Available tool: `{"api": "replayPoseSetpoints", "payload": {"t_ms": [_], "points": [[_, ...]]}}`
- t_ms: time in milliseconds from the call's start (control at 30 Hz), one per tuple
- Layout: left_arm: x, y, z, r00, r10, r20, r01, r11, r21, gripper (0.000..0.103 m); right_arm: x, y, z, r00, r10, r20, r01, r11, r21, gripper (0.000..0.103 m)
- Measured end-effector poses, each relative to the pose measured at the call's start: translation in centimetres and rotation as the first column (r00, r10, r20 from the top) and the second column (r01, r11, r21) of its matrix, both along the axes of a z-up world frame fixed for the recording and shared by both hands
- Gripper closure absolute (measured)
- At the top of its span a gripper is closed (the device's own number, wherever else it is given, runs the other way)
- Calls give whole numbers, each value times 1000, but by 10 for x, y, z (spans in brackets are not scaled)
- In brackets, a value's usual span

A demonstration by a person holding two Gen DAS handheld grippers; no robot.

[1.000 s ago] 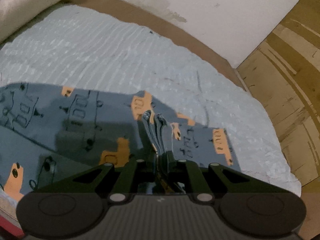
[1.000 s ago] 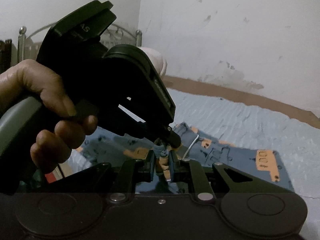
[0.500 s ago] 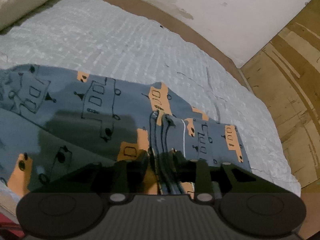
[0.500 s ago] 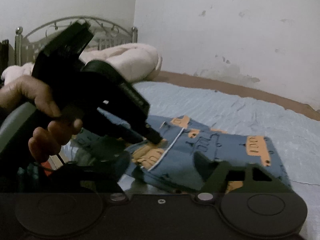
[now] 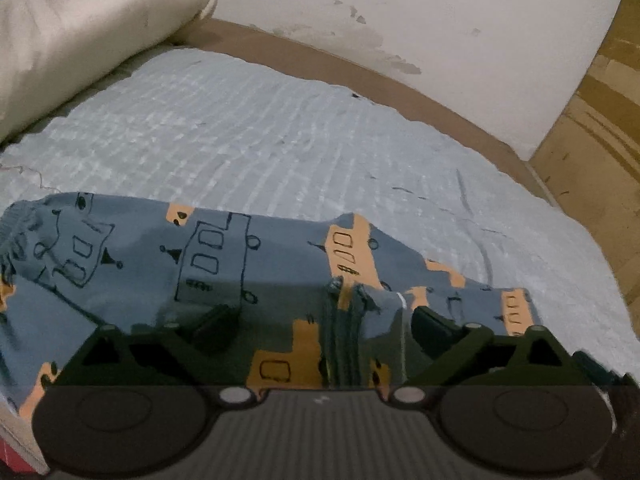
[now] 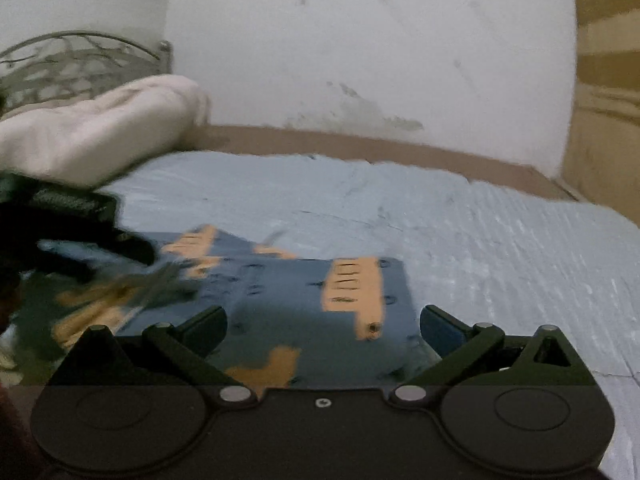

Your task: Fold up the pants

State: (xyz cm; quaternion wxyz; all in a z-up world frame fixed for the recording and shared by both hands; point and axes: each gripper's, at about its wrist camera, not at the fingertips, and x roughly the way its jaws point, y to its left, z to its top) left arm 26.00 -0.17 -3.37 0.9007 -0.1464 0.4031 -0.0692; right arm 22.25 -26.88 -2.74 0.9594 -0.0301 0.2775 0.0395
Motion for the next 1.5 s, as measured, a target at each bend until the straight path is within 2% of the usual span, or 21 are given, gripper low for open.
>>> {"api": "replayPoseSetpoints", "payload": {"t_ms": [133, 300, 433, 633, 833, 967, 1133, 1367, 1500], "points": [[5, -7, -5, 1000, 27, 16, -28, 997, 78, 4, 37, -10, -6, 997, -16, -81, 10, 997, -73, 1], [2, -7, -13, 999, 12, 33, -16, 991, 131, 2, 63, -25, -16, 994, -41, -103, 25, 987, -158, 1], [-3, -6, -15, 999, -2, 41, -4, 989, 147, 2, 72, -44, -27, 987, -113, -113, 99, 988, -120, 1], [-19, -6, -16, 999, -9, 53, 0, 985, 173, 2, 44, -54, -33, 978, -189, -84, 183, 980, -76, 1], [-46, -7, -15, 996, -28, 89, 7, 974, 227, 2, 3, -52, -34, 981, -188, -55, 181, 977, -114, 1], [-62, -7, -14, 993, -43, 114, 13, 967, 254, 2, -29, -48, -37, 982, -189, 7, 188, 971, -148, 1], [-80, -8, -11, 988, -59, 142, 16, 957, 289, 2, -55, -51, -41, 978, -201, 46, 205, 970, -128, 1], [-98, -3, -8, 986, -58, 157, 11, 958, 287, 1, -64, -50, -42, 974, -219, 55, 223, 968, -111, 1], [-106, 6, 0, 985, -40, 166, -3, 969, 249, 1, -67, -48, -40, 973, -223, 59, 229, 966, -122, 1]]}}
